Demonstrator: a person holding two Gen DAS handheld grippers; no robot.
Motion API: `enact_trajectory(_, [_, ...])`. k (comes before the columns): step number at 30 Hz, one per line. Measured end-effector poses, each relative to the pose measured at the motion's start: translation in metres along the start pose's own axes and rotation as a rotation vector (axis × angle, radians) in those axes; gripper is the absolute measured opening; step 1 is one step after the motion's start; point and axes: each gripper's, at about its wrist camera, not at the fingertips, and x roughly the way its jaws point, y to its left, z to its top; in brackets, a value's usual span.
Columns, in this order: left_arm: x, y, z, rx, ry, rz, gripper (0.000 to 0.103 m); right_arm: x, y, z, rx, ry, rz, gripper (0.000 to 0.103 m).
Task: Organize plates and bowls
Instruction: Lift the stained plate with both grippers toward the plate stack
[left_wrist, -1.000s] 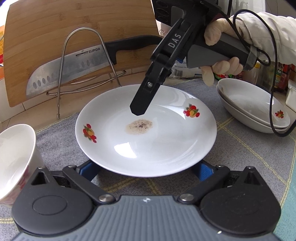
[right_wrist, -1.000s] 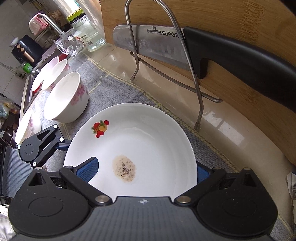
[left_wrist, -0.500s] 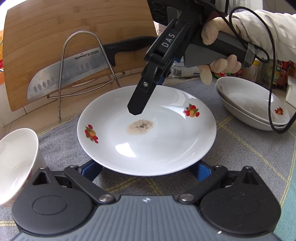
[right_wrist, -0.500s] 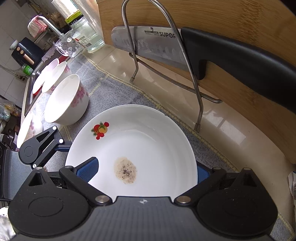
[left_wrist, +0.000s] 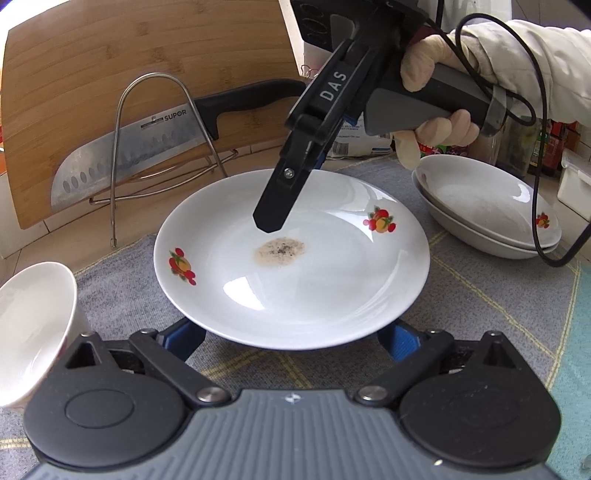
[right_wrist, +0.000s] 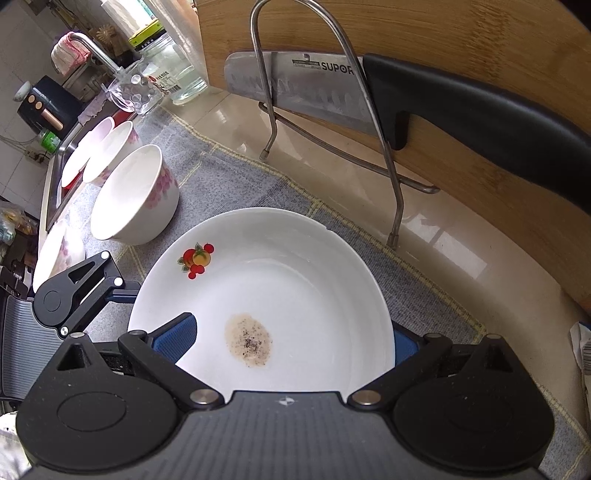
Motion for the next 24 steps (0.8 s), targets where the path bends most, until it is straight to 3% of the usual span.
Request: enact_trajectory(24, [-0.043,-0.028,0.009,0.025,-0.004,-0.034,0.099,-0.038,0.036,-0.04,0.013,-0.053,-0.019,0.103])
